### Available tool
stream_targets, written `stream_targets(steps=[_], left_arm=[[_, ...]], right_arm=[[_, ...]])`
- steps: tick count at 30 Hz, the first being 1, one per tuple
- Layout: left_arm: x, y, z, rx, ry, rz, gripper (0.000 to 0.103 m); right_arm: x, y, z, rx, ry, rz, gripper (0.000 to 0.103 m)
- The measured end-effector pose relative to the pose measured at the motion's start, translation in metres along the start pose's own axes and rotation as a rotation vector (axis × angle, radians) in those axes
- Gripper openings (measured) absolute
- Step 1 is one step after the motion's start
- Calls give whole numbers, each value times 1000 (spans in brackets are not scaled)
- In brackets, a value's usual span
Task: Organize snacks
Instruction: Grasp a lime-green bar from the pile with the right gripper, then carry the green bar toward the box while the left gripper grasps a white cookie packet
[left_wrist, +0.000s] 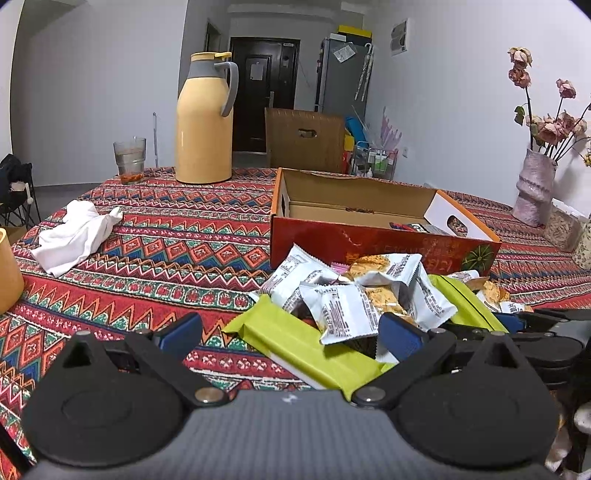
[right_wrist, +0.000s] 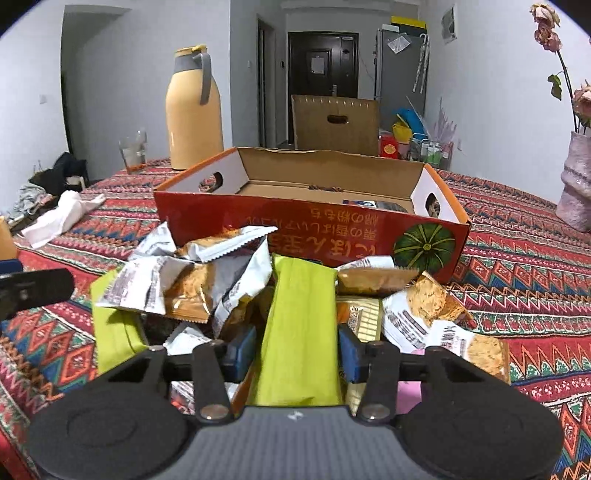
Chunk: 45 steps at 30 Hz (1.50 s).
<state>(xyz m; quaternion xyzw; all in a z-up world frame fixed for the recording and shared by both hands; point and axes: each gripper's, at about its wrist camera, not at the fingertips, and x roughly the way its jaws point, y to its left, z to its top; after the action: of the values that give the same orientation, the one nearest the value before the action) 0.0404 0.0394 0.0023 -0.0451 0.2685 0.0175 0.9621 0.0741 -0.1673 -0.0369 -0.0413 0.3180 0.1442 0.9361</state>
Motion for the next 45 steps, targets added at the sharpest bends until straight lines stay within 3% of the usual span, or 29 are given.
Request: stream_targets(steps=[4, 12, 18, 24, 30, 33, 38, 45], left_arm=[[2, 0, -1, -4, 11, 0, 103], [12, -5, -2, -10, 36, -5, 103], [26, -13, 5, -4, 62, 1, 103], [47, -31, 17, 21, 100, 33, 103], [76, -43, 28, 1, 145, 83, 103], [86, -46, 30, -4, 166, 85, 95], [91, -48, 27, 9, 194, 42, 57], [81, -48, 22, 21, 173, 16, 54]], right_arm=[[-6, 1, -3, -2, -18, 5, 37], [-33, -12, -7, 54, -144, 12, 36], [-53, -37, -3, 113, -244, -32, 37], [-53, -66, -6, 176, -247, -91, 37], [-49, -77, -9, 199, -240, -97, 37], [-47, -78, -10, 201, -235, -88, 37], [-43, -77, -11, 204, -227, -77, 37], [-43, -75, -11, 203, -230, -66, 37]])
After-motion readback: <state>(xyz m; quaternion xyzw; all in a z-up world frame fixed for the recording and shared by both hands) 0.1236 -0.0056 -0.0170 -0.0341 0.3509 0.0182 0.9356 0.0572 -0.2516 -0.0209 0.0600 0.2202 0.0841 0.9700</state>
